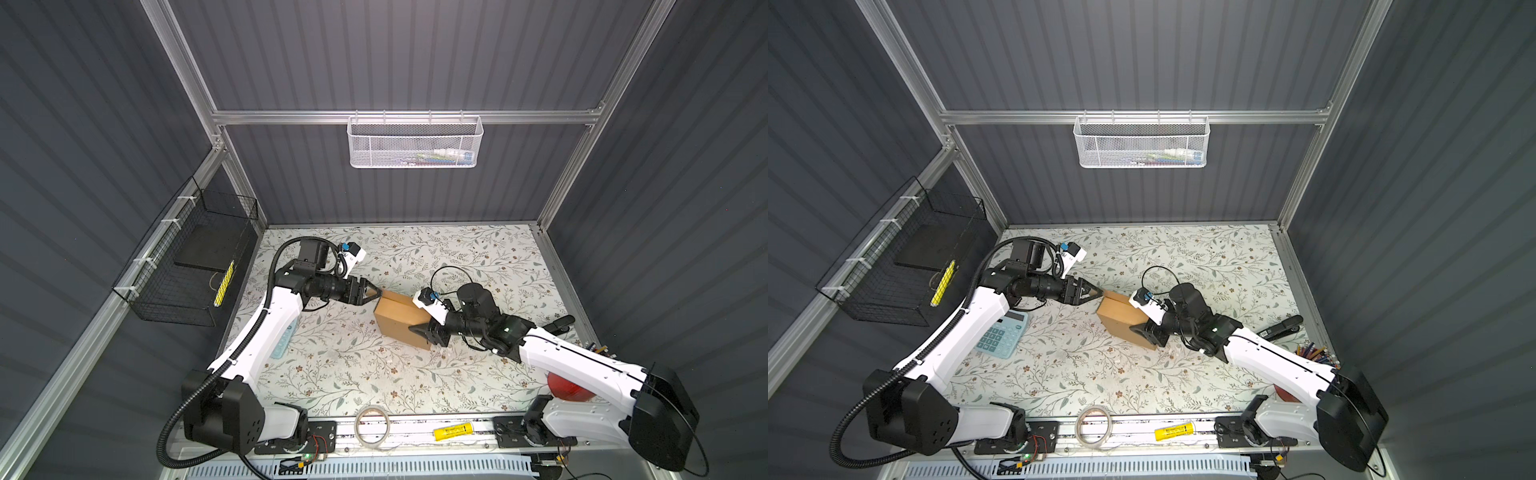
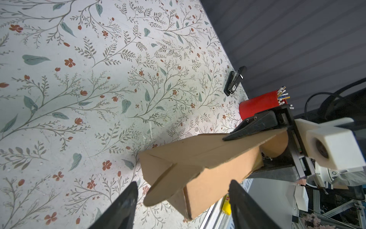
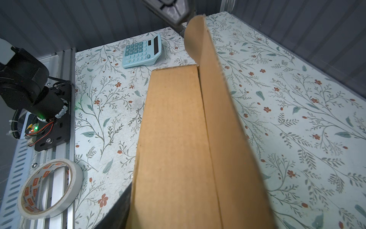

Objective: Assemble paper box
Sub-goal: Fold and tuck the lid into the gap.

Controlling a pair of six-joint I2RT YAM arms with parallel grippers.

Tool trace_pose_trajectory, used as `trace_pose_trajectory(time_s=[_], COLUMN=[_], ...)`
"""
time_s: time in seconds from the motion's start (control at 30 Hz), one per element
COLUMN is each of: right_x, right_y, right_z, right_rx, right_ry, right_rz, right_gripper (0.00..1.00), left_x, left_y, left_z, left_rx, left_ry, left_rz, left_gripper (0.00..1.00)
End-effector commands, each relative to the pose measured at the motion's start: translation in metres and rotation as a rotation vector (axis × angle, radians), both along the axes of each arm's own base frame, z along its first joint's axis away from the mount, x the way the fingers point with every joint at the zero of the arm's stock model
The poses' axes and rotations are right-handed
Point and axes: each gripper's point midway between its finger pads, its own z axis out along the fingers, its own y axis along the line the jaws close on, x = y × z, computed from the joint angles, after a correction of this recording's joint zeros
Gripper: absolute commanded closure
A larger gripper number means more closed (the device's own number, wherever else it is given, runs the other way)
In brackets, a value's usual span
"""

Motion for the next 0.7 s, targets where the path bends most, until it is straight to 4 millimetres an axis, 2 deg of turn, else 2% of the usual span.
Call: trace_pose_trajectory(time_s=[0.0,0.33,0.67], right_x=[0.0058,0.0080,0.0157], right_y=[0.0049,0.0060,0.0039], right_z=[0.0197,0.0197,0.0198], right_rx=[0.047,0.048,0.051], right_ry=[-0.034,-0.033,-0.039], right_rz=[0.001,-0.002,-0.042], right_gripper=[0.57,0.57,0.59], left_x=[-0.0060,-0.0028,-0.0109], left_y=[-0.0029,-0.0071,-0.0078], left_z=[0.0111,0.0157,0.0135], left_rx=[-0.041,-0.078,-0.098], left_ry=[-0.021,-0.026,-0.004], left_rz=[-0.008,0.000,0.008], left_gripper=[0.28,0.35,0.46])
